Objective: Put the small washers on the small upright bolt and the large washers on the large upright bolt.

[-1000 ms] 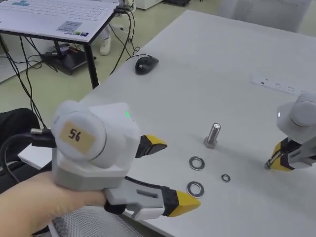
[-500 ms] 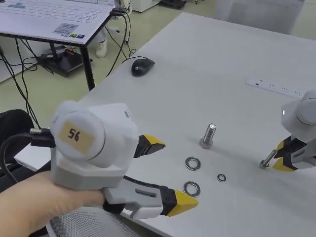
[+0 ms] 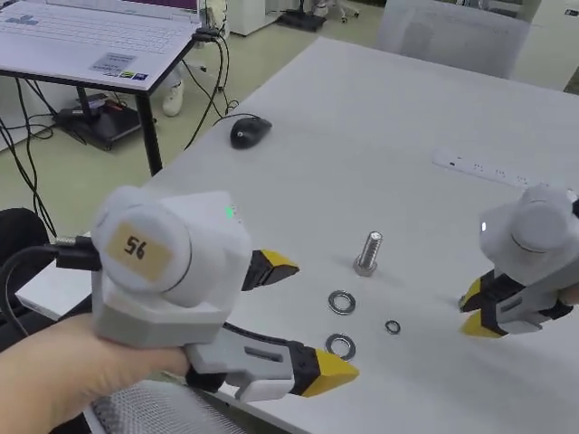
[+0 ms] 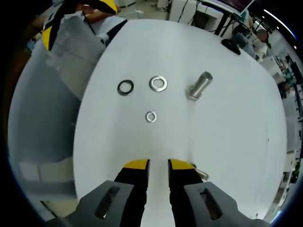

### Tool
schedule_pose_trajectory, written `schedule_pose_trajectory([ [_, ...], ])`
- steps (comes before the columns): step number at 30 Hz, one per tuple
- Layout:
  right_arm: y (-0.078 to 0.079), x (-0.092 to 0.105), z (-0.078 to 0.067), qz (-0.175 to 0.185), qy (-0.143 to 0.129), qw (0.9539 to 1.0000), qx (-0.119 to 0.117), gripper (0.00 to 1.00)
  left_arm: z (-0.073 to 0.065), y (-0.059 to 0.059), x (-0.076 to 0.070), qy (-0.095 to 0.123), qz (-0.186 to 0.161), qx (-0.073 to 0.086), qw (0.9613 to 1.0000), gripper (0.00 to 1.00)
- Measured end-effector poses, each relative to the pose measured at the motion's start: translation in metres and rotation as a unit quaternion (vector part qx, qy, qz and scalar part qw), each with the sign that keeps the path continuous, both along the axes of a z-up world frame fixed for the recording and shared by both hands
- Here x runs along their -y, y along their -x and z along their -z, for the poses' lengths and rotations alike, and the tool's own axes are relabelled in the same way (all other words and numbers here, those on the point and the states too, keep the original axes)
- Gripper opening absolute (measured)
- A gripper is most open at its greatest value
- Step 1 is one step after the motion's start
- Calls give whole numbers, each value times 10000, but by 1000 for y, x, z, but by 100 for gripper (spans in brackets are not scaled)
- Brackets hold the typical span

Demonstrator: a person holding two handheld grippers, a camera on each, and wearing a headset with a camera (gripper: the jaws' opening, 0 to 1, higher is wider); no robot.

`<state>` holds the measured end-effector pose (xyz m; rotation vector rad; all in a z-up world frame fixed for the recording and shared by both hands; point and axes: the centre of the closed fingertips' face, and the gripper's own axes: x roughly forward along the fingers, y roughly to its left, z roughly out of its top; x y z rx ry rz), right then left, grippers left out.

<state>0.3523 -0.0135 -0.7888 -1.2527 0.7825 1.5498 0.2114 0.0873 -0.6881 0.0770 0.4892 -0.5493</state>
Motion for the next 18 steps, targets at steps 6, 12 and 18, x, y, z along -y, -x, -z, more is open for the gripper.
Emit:
schedule_pose_trajectory([
  [6,16,-14,10,-247,74,9996,-91,17,-1,4,-2,11,-30,5,10000,66],
  [12,24,-29,18,-476,136,9987,-144,17,-2,4,-3,42,-78,19,10000,66],
  [18,24,-45,24,-633,171,9978,-137,17,-3,2,-2,63,-103,51,9999,66],
])
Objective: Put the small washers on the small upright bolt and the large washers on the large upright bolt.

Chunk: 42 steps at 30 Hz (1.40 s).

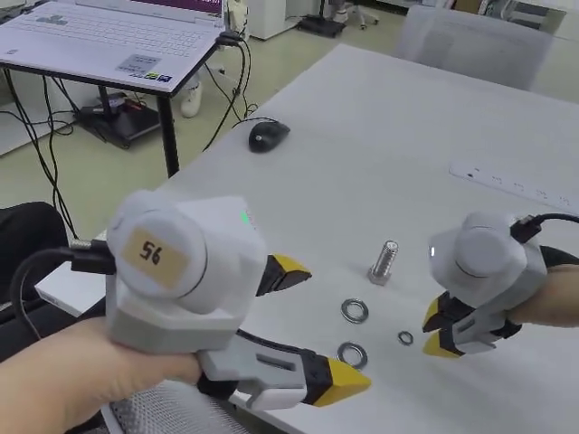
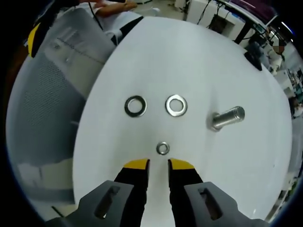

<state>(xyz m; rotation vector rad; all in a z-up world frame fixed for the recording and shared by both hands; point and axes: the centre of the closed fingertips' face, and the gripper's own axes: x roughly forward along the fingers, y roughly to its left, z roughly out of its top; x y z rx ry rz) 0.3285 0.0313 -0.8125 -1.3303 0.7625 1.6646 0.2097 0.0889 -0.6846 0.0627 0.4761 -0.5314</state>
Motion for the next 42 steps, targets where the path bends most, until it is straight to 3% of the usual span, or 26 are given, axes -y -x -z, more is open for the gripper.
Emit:
schedule_pose_trajectory([
  [11,0,-9,15,-111,238,9997,-14,18,1,-1,-2,27,-66,-15,10000,66],
  [12,2,-9,14,-111,248,9996,-106,18,1,-1,-2,28,-73,-12,10000,66],
  [17,1,-11,14,-7,232,9996,-137,18,2,-2,-4,35,-101,-6,9999,66],
  [42,4,-12,13,-209,320,9992,135,13,2,-1,-4,33,-109,-9,9999,66],
])
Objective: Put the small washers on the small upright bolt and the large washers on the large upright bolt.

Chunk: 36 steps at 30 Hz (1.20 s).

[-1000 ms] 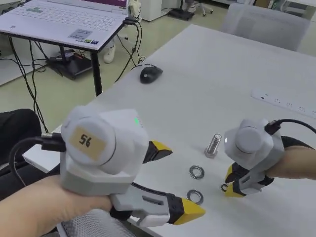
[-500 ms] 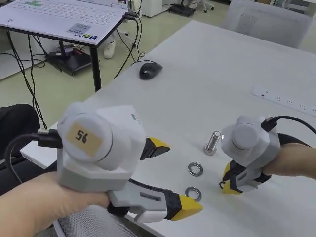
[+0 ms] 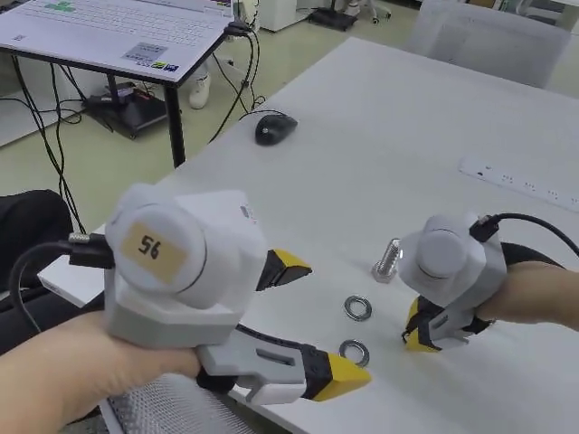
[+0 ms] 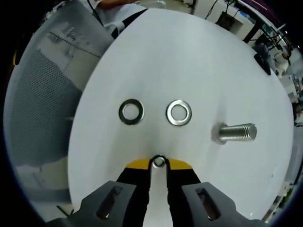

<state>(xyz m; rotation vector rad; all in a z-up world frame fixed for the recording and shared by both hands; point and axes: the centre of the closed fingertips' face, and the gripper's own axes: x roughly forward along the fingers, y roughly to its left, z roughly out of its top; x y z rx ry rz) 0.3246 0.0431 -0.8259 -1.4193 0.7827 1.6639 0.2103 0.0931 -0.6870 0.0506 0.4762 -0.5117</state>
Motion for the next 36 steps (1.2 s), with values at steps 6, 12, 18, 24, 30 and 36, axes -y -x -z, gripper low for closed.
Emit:
schedule_pose_trajectory([
  [6,-1,3,0,5,44,10000,-2,12,0,1,0,-23,12,-6,10000,65],
  [12,-5,8,-10,40,28,10000,1,12,0,0,2,-35,41,-8,10000,65],
  [18,-15,22,-24,153,-20,9999,60,12,0,0,6,-51,104,-15,9999,65],
  [24,-30,46,-36,358,-24,9992,180,12,1,-1,14,-60,199,-33,9998,65],
  [30,-46,69,-49,656,-94,9975,253,12,0,-2,20,-73,297,-42,9995,65],
  [36,-59,86,-61,877,-142,9955,338,12,0,-5,25,-95,365,-22,9993,65],
])
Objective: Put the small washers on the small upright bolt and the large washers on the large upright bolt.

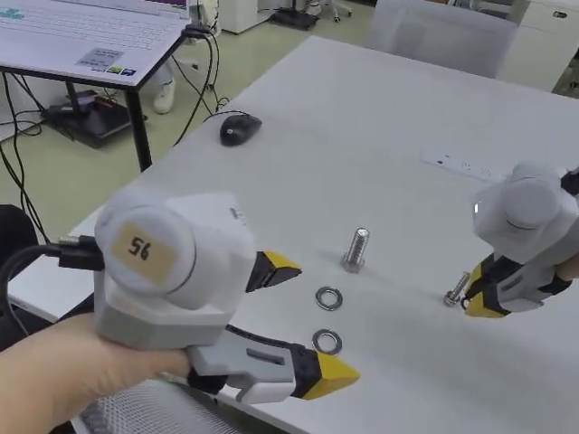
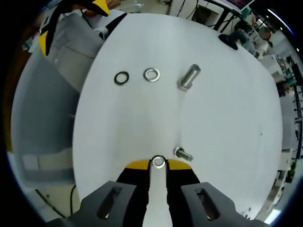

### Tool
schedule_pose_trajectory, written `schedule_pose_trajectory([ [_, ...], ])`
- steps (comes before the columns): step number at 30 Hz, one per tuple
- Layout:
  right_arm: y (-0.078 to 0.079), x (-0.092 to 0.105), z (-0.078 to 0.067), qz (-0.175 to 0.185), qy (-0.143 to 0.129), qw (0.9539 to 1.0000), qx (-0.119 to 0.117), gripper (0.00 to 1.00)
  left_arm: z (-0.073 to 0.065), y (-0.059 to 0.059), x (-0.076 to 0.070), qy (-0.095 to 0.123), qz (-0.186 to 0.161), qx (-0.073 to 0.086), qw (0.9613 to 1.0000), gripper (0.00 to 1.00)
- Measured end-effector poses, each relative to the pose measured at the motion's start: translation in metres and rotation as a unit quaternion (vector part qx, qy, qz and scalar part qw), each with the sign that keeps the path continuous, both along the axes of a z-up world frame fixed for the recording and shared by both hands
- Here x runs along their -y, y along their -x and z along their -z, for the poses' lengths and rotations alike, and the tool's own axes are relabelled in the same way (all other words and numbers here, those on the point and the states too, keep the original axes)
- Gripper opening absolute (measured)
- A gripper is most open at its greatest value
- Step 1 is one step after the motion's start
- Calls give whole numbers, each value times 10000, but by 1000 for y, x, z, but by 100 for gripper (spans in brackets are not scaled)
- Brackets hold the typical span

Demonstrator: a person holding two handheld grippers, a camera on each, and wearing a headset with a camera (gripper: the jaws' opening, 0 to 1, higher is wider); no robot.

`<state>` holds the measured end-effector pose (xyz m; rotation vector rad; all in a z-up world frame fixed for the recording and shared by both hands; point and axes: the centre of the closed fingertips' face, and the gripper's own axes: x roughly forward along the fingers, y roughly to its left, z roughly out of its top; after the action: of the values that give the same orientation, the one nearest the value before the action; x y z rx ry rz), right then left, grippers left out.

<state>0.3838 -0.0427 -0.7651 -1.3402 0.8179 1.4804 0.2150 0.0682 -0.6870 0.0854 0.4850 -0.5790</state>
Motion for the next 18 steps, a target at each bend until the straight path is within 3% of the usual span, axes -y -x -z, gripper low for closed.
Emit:
schedule_pose_trajectory([
  [9,-17,9,-13,132,-6,9997,200,12,2,-1,6,33,18,4,10000,65],
  [18,-31,-6,-19,73,-90,9995,289,12,1,-1,4,18,-81,-9,10000,65],
])
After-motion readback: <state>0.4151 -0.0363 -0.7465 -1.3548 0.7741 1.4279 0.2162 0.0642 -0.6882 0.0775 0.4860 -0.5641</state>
